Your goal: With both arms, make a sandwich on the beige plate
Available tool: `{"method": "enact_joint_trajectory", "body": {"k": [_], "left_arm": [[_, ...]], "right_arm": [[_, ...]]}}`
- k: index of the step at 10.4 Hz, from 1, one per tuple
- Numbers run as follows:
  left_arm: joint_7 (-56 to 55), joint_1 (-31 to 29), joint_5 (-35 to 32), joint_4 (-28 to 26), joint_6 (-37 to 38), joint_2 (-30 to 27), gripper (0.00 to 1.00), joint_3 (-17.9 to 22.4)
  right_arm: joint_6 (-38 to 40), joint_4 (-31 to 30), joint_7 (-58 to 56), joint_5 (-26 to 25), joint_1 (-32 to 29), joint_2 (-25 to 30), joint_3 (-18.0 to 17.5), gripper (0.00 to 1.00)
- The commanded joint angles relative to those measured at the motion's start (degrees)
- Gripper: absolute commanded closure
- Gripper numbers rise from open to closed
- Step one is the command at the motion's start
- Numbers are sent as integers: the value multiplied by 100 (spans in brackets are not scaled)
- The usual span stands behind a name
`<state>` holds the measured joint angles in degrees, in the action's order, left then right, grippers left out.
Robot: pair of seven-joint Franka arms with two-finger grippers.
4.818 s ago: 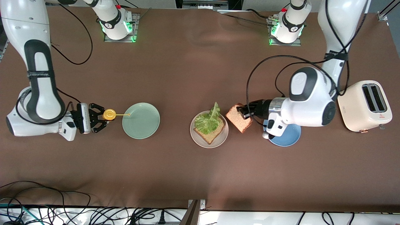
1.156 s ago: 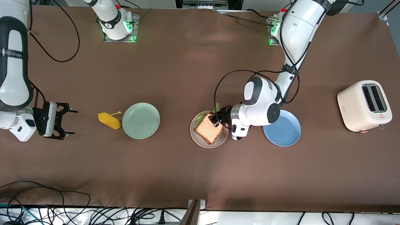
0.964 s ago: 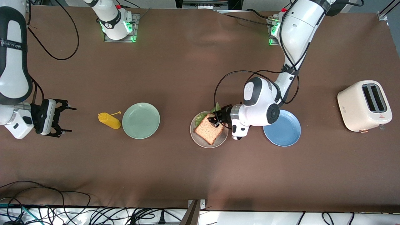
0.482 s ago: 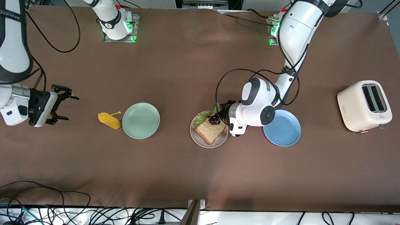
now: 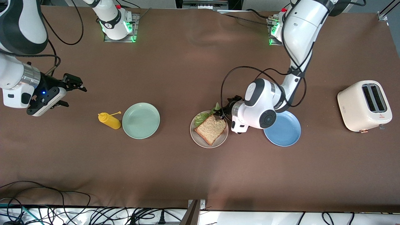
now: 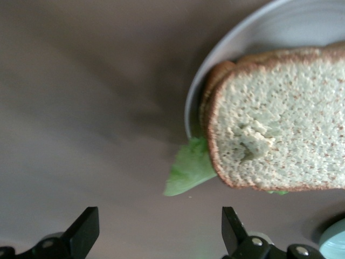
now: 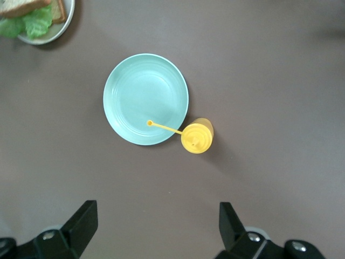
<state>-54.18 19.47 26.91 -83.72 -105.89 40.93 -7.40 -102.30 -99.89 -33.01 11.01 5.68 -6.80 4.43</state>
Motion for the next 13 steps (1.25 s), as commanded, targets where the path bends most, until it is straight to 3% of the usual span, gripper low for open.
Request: {"method": "enact_joint_trajectory", "body": {"k": [1,3,4,6,8,13], "left_arm": [[-41,-311,-981,-100,532,-558,0,-24],[326,-531,-2045,-118,788,-909,0,-33],[520,-724,-2215,-109,902,-1076,0,-25],[1657,-1285,-2374,-66,1288,-1445,4,-24],[2934,-1655,-2540,-13,1395,-1578,0,-24],[4308,-2482,-2806,-12,1711,-2202,1,-24]], "right_arm": [[17,-189,1126,-388,56,362,-161,0],[393,134,1926,-608,134,372,-189,0],[621,362,2191,-678,161,363,-188,0],[974,793,2492,-845,179,372,-153,0],[1256,1111,2597,-846,179,372,-49,0],[1257,1112,2844,-864,179,460,23,0]]}}
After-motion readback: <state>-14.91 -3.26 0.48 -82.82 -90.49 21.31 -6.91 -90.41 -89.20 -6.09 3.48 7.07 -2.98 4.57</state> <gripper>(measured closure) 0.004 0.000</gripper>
